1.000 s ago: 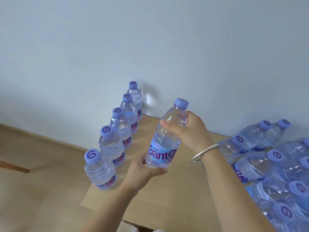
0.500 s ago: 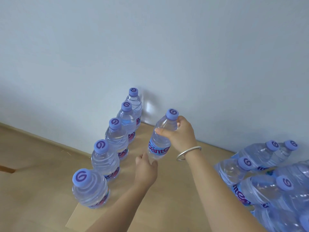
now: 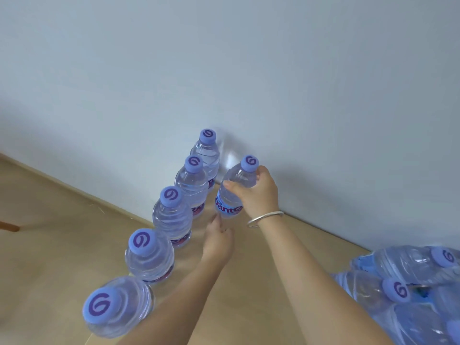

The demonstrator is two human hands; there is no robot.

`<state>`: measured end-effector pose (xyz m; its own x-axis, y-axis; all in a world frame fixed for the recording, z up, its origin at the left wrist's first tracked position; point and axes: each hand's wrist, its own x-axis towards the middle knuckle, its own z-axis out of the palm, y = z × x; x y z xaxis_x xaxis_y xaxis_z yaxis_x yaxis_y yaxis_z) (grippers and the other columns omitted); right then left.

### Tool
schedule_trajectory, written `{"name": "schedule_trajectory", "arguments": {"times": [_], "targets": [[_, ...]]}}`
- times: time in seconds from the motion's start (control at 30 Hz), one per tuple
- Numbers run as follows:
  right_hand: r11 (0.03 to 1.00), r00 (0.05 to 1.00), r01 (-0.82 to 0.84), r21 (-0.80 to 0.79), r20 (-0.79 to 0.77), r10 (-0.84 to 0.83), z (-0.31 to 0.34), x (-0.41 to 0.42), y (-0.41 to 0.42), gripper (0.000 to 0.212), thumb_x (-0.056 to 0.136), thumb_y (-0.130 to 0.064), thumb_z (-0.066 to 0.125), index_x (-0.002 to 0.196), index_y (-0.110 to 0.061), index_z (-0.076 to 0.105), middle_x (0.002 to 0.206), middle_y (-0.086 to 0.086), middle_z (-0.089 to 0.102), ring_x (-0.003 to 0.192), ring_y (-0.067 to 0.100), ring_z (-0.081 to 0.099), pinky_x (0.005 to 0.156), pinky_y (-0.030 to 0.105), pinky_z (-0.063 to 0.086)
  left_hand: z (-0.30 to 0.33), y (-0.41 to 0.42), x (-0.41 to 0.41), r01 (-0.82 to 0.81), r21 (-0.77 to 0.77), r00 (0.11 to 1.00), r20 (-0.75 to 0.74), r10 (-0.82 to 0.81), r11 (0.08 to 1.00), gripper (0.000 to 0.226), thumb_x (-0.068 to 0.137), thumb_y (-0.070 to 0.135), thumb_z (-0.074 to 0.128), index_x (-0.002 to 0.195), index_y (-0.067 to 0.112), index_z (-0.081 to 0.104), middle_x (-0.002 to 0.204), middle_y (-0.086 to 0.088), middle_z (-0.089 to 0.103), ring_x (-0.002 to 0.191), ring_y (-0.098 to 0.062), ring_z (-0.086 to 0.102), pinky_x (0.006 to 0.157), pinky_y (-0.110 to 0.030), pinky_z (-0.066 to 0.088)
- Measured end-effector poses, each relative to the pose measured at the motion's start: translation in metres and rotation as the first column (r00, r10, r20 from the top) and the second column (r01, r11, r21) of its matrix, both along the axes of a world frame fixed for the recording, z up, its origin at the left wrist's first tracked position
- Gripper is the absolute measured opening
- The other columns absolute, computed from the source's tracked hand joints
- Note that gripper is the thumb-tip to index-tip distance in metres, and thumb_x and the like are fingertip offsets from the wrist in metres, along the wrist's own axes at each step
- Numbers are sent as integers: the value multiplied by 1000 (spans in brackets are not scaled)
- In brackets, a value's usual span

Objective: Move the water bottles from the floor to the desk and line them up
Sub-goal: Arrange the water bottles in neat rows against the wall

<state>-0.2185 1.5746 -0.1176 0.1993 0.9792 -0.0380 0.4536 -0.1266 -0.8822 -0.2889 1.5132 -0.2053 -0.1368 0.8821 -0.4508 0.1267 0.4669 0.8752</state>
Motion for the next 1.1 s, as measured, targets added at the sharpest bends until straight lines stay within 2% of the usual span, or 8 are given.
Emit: {"name": "schedule_trajectory", "arguments": {"times": [0.07, 0.2, 0.5, 0.63, 0.8, 0.87, 0.93, 1.1], "targets": [[1000, 1000, 7, 30, 21, -7, -6, -3, 6, 41, 62, -23, 84, 90, -19, 54, 95, 3, 59, 87, 18, 56, 75, 24, 42, -6, 10, 1, -19, -30, 998, 57, 21, 999, 62, 90, -2, 39, 148, 13, 25, 143, -6, 38, 100, -12, 47, 58, -2, 38], [997, 998, -3, 82, 60, -2, -15, -3, 20, 37, 60, -22, 85, 86, -15, 61, 94, 9, 53, 77, 13, 50, 72, 21, 39, -14, 24, 5, -74, -40, 995, 59, 76, 996, 55, 87, -4, 42, 140, 10, 38, 125, -13, 46, 68, -7, 43, 48, -6, 34], [991, 996, 57, 122, 56, -64, -25, -10, 38, 58, 59, -22, 86, 103, -7, 52, 97, -3, 41, 101, 23, 50, 91, 33, 43, -27, 44, 13, -82, -61, 997, -4, 82, 995, 59, 87, 1, 47, 143, 15, 33, 106, -9, 36, 84, -19, 44, 77, -26, 46], [987, 998, 39, 157, 50, -47, -26, -7, 36, 58, 59, -22, 87, 99, -14, 45, 96, -6, 39, 104, 26, 50, 92, 34, 43, -22, 47, 14, -130, -66, 990, 42, 132, 989, 45, 89, -4, 43, 132, 5, 43, 106, -9, 34, 73, -15, 40, 55, -12, 36], [995, 999, 1, 96, 39, -5, -24, -5, 36, 60, 61, -24, 86, 105, -12, 46, 103, -2, 40, 108, 25, 49, 93, 32, 42, -19, 41, 14, -90, -56, 993, 65, 94, 994, 66, 89, -3, 42, 148, 18, 23, 111, -7, 34, 72, -12, 42, 59, -18, 36], [999, 1000, -16, 37, 26, 15, -18, -2, 30, 65, 63, -26, 85, 113, -10, 47, 108, -1, 42, 113, 23, 46, 96, 31, 40, -15, 37, 14, -76, -60, 995, 66, 80, 995, 56, 88, 0, 42, 140, 19, 34, 111, -7, 36, 72, -12, 41, 59, -20, 36], [1000, 1000, -14, 28, 23, 13, -7, 7, 15, 65, 67, -27, 82, 120, -11, 48, 112, -3, 43, 113, 16, 43, 98, 28, 37, -10, 26, 16, -18, -58, 999, 29, 20, 998, 35, 89, 2, 44, 123, 11, 44, 113, -5, 39, 85, -17, 43, 66, -25, 40], [955, 975, 188, 230, 71, -209, 35, 75, -65, 28, 80, -23, 71, 103, -16, 58, 105, -5, 56, 102, 9, 53, 98, 29, 41, -5, -21, 29, 262, -63, 960, -84, -267, 963, 56, 89, 11, 52, 143, 10, 35, 131, -6, 49, 117, -21, 50, 99, -32, 41]]}}
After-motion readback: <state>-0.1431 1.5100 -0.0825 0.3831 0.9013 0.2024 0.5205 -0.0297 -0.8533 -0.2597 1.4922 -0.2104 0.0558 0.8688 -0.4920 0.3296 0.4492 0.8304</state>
